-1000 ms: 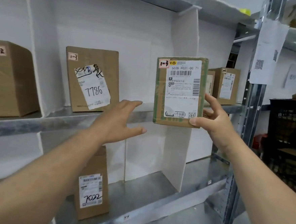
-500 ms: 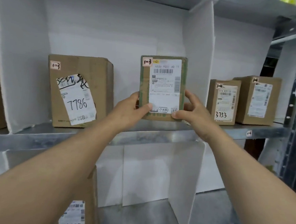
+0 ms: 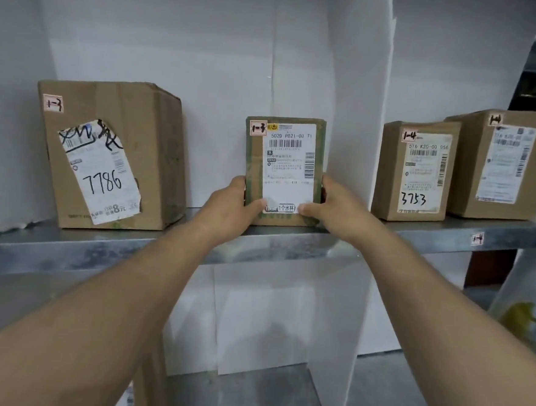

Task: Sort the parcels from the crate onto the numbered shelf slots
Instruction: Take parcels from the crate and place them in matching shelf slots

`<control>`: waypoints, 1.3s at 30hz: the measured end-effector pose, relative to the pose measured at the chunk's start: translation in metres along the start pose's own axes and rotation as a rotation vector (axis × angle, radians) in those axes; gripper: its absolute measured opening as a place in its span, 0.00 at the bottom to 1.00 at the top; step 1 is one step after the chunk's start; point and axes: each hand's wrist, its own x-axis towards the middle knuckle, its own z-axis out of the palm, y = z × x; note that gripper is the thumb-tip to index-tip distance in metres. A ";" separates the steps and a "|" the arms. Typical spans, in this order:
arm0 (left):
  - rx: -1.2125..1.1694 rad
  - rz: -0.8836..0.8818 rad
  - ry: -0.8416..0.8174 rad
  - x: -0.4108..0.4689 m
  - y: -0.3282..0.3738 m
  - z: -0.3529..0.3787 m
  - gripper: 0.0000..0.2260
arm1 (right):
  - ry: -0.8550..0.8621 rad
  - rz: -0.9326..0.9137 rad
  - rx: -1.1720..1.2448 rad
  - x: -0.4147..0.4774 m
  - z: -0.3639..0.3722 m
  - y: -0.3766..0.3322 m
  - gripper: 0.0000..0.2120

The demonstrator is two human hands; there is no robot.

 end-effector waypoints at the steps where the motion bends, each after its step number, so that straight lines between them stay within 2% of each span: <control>1: -0.004 -0.002 0.003 0.000 0.000 0.000 0.22 | 0.000 -0.005 -0.004 0.000 0.000 0.000 0.28; 5: -0.024 -0.014 0.029 -0.003 0.002 0.001 0.24 | 0.027 0.017 -0.039 0.001 0.001 0.000 0.30; 8: -0.036 0.002 0.128 -0.010 0.003 -0.001 0.31 | 0.109 0.013 -0.105 -0.004 0.002 -0.002 0.41; 10: -0.013 0.059 0.224 -0.019 0.004 -0.003 0.34 | 0.190 -0.050 -0.240 -0.011 0.002 -0.006 0.43; 13: 0.086 0.166 0.382 -0.038 0.008 -0.008 0.32 | 0.362 -0.216 -0.446 -0.029 0.001 -0.018 0.37; 16: 0.164 0.221 0.499 -0.070 0.006 -0.012 0.30 | 0.448 -0.353 -0.449 -0.046 0.013 -0.029 0.27; 19: 0.205 0.177 0.555 -0.114 -0.014 -0.011 0.27 | 0.472 -0.509 -0.418 -0.067 0.046 -0.032 0.18; 24: 0.243 -0.032 0.611 -0.199 -0.075 -0.002 0.27 | 0.233 -0.608 -0.301 -0.110 0.127 -0.028 0.15; 30: 0.419 -0.464 0.534 -0.297 -0.137 -0.005 0.28 | -0.087 -0.638 -0.169 -0.161 0.232 -0.039 0.17; 32: 0.444 -0.599 0.519 -0.326 -0.150 -0.011 0.22 | -0.190 -0.653 -0.175 -0.175 0.262 -0.045 0.16; 35: 0.512 -0.754 0.504 -0.368 -0.167 -0.020 0.22 | -0.322 -0.674 -0.236 -0.195 0.301 -0.056 0.11; 39: 0.541 -0.939 0.473 -0.421 -0.192 -0.035 0.24 | -0.515 -0.728 -0.309 -0.221 0.343 -0.079 0.17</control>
